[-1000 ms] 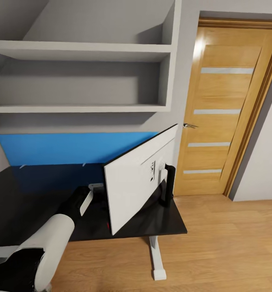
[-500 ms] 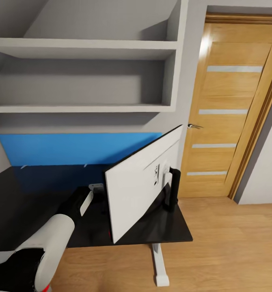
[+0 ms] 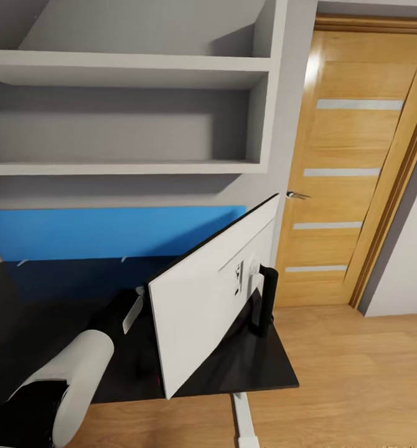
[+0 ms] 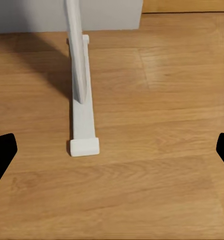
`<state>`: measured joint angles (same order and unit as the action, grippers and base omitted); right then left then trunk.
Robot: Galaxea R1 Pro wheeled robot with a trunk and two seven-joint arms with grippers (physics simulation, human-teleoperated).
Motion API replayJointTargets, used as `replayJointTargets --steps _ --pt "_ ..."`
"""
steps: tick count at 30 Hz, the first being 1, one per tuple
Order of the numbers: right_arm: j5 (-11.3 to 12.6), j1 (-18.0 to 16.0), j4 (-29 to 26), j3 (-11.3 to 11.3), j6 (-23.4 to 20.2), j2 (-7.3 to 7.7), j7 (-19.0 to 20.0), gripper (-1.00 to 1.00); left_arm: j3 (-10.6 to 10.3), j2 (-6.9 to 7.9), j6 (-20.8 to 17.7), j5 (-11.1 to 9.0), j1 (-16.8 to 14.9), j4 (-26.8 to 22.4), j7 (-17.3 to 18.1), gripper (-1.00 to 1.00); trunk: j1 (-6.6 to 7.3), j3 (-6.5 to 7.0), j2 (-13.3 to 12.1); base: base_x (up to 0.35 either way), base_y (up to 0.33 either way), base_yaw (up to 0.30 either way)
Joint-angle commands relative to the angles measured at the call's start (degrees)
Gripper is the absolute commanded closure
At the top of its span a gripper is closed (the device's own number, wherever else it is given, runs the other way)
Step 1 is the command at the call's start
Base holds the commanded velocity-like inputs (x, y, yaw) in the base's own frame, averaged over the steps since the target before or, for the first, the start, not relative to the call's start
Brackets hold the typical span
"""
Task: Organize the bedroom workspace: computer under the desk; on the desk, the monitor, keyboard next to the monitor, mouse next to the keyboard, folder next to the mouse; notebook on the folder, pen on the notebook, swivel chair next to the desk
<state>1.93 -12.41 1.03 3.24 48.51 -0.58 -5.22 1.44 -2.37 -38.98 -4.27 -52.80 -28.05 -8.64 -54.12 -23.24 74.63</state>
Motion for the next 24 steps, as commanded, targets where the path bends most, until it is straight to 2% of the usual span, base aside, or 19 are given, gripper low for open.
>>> replayJointTargets --steps 1,17,24 --pt "0.2 -0.1 0.1 0.4 0.2 -0.03 -0.3 -1.00 0.1 0.01 -0.2 -0.5 0.0 0.1 -0.4 -1.00 0.00 -0.06 0.0 0.007 0.000 -0.154" --pt "0.2 -0.1 0.1 0.3 0.2 0.05 -0.5 -1.00 0.1 0.34 -0.1 -0.4 0.0 1.9 0.0 -1.00 0.00 -0.06 0.0 0.001 0.002 -0.063" --pt "0.2 -0.1 0.1 0.3 0.1 0.05 -0.5 -1.00 0.1 0.33 0.0 -0.5 0.0 2.6 0.2 -1.00 0.00 -0.06 0.0 0.000 0.172 -0.019"
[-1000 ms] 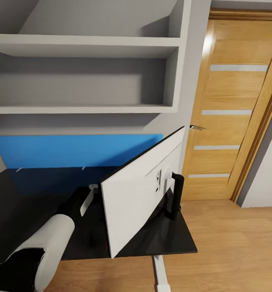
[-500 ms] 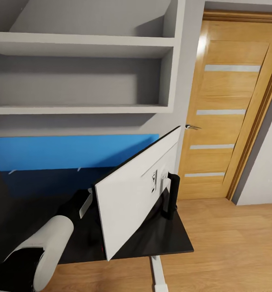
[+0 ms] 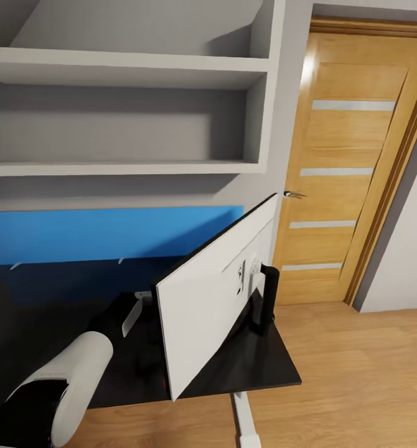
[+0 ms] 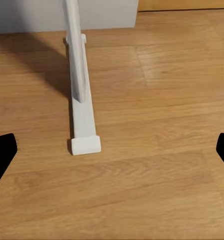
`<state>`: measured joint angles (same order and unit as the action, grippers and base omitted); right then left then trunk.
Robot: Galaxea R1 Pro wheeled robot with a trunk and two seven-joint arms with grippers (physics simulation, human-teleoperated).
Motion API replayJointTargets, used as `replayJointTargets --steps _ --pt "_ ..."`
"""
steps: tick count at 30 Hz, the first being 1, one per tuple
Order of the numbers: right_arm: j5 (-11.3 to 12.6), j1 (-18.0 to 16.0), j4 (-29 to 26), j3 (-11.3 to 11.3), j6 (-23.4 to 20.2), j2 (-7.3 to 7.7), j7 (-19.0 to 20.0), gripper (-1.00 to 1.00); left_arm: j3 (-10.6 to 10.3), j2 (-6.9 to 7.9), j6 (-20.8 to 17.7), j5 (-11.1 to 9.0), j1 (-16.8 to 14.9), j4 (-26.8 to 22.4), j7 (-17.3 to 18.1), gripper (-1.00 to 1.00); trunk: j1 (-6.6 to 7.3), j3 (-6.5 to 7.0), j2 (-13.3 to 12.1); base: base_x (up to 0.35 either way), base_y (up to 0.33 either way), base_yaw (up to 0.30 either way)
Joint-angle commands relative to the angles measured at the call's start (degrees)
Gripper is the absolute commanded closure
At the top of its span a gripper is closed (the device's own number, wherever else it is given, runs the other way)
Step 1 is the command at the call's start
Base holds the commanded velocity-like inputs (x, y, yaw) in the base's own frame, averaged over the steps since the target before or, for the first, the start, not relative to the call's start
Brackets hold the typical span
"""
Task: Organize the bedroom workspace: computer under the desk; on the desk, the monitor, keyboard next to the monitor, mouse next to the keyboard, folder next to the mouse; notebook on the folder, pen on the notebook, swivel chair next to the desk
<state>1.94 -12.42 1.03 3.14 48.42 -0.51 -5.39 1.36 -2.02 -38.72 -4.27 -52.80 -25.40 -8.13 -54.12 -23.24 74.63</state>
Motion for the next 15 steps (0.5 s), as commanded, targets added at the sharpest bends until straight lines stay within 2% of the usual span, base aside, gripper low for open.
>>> replayJointTargets --steps 1,6,15 --pt "0.2 -0.1 0.1 0.4 0.2 -0.02 -0.3 -1.00 0.1 -0.02 -0.2 -0.5 0.0 -0.1 -0.3 -1.00 0.00 -0.07 0.0 0.000 0.124 -0.004" --pt "0.2 -0.1 0.1 0.4 0.2 -0.02 -0.3 -1.00 0.1 -0.03 -0.2 -0.5 0.0 0.0 -0.3 -1.00 0.00 -0.07 0.0 0.000 0.061 -0.071" --pt "0.2 -0.1 0.1 0.4 0.2 -0.02 -0.3 -1.00 0.1 -0.09 -0.2 -0.4 0.0 0.1 -0.3 -1.00 0.00 -0.07 0.0 0.000 0.009 -0.224"
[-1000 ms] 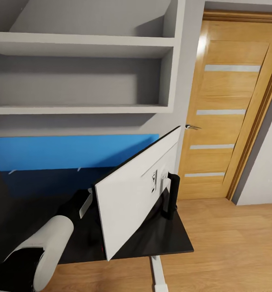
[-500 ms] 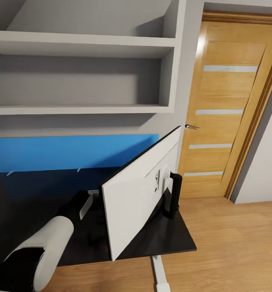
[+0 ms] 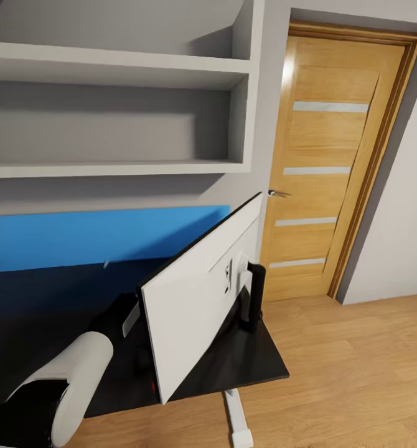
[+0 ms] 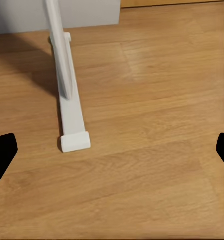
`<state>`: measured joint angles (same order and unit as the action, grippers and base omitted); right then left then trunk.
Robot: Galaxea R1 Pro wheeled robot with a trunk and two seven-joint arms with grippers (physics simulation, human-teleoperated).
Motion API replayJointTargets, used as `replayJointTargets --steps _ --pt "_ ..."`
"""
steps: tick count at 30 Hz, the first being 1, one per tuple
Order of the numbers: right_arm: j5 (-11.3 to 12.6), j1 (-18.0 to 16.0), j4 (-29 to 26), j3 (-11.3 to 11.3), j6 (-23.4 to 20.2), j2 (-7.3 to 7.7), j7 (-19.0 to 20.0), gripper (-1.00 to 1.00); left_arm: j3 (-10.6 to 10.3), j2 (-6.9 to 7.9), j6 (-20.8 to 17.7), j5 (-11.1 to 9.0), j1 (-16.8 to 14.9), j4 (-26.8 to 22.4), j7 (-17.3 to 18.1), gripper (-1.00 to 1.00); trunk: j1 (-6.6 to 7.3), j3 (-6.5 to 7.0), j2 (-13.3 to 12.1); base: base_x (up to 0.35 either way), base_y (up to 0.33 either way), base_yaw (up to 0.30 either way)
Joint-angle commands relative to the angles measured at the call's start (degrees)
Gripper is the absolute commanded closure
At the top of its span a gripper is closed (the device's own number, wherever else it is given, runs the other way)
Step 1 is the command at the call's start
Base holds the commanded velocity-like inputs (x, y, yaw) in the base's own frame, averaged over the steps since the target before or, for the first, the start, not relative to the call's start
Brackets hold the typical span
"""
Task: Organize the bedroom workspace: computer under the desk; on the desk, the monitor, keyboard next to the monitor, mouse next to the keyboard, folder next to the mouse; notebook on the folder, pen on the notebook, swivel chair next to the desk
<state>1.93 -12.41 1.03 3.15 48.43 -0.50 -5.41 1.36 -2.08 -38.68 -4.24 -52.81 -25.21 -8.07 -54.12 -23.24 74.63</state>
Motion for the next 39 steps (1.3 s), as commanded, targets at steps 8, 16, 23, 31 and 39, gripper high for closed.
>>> replayJointTargets --steps 8,16,23,31,39 --pt "0.2 -0.1 0.1 0.4 0.2 -0.07 -0.3 -1.00 0.1 0.02 -0.3 -0.5 0.0 -0.1 -0.3 -1.00 0.00 -0.06 0.0 0.000 0.004 -0.127" --pt "0.2 -0.1 0.1 0.4 0.2 -0.11 -0.3 -1.00 0.2 0.06 -0.3 -0.4 0.0 -0.1 -0.4 -1.00 0.00 -0.06 0.0 0.000 0.185 -0.012" --pt "0.2 -0.1 0.1 0.4 0.2 -0.08 -0.3 -1.00 0.2 0.06 -0.3 -0.4 0.0 -0.1 -0.7 -1.00 0.00 -0.06 0.0 0.000 0.093 -0.001" --pt "0.2 -0.1 0.1 0.4 0.2 -0.10 -0.3 -1.00 0.2 0.06 -0.3 -0.4 0.0 -0.1 -0.7 -1.00 0.00 -0.06 0.0 0.000 0.015 0.000" --pt "0.2 -0.1 0.1 0.4 0.2 -0.04 -0.2 -1.00 0.2 0.06 -0.3 -0.4 0.0 -0.1 -0.5 -1.00 0.00 -0.06 0.0 0.000 0.002 -0.057"
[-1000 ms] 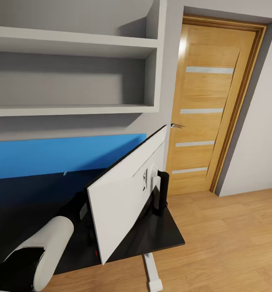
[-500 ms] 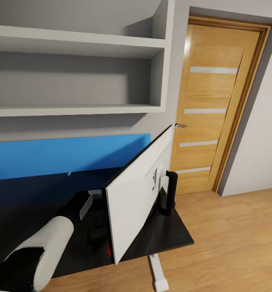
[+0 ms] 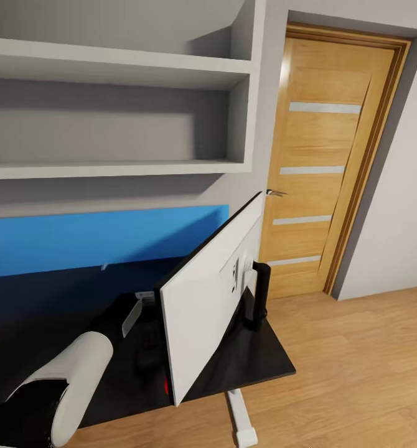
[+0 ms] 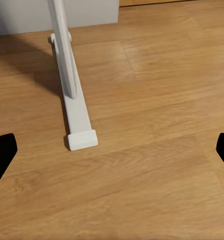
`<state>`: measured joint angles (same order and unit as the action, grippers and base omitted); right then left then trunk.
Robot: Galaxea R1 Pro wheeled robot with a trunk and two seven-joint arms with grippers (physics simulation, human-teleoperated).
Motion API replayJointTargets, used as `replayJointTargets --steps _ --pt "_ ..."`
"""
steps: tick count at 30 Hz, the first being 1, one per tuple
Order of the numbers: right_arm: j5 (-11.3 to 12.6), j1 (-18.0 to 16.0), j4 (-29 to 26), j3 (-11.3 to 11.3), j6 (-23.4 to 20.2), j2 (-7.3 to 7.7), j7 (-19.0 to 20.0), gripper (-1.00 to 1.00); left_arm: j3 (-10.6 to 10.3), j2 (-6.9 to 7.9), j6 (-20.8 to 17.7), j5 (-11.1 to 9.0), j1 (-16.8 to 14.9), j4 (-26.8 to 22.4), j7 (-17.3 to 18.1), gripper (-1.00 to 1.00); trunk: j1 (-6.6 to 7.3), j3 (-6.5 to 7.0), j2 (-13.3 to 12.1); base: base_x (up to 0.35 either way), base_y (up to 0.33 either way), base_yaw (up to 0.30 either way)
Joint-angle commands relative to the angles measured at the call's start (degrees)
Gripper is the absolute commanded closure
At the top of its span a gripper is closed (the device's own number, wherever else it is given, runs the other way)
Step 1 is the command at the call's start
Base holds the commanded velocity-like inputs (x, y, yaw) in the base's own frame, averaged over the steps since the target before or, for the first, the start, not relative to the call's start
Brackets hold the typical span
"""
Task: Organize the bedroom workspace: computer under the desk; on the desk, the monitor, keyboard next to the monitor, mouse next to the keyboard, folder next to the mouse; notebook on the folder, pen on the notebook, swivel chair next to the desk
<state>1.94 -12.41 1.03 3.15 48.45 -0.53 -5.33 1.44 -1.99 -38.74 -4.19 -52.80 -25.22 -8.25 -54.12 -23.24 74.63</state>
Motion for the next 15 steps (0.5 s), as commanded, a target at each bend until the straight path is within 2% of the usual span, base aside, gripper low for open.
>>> replayJointTargets --steps 1,15 --pt "0.2 -0.1 0.1 0.4 0.2 -0.02 -0.3 -1.00 0.1 -0.03 -0.3 -0.5 0.0 -0.1 -0.4 -1.00 0.00 -0.07 0.0 0.000 0.001 -0.102" --pt "0.2 -0.1 0.1 0.4 0.2 -0.03 -0.4 -1.00 0.1 -0.03 -0.2 -0.5 0.0 -0.1 -0.2 -1.00 0.00 -0.07 0.0 0.000 0.000 -0.027"
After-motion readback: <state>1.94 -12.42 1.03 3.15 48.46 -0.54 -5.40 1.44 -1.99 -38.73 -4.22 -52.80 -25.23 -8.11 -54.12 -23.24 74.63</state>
